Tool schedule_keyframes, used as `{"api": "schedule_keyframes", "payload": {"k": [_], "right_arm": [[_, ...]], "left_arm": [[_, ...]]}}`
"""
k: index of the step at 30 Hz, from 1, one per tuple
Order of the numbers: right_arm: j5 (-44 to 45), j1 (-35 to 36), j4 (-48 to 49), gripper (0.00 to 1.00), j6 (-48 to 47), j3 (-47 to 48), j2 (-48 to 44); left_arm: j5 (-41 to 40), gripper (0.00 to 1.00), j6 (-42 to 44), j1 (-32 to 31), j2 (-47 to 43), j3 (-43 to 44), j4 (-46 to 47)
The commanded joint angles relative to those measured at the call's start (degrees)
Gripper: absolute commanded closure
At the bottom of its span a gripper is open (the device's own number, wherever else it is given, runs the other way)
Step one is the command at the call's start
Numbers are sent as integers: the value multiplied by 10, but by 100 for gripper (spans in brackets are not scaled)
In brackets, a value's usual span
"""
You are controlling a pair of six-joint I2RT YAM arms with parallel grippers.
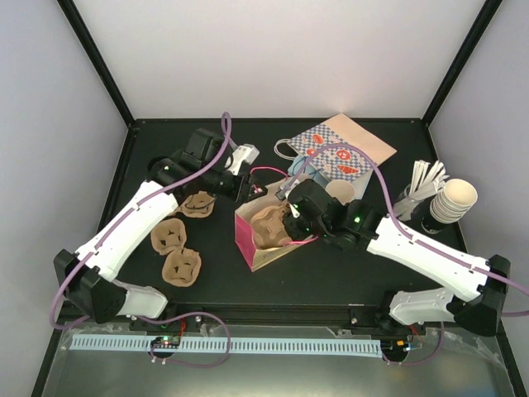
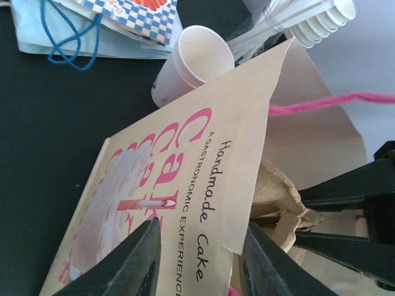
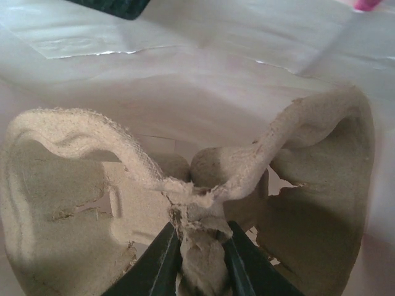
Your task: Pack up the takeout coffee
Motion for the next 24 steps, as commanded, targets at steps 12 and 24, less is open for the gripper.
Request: {"api": "schedule_keyframes", "payload": {"k": [12,24], "right_arm": [[27,25,-106,80,-10,125,92],[24,25,-146,80,0,177,113]], "left_arm": [[-102,98,47,-51,-20,66,-66],[-151,98,68,-92,-34,79,-65]]}}
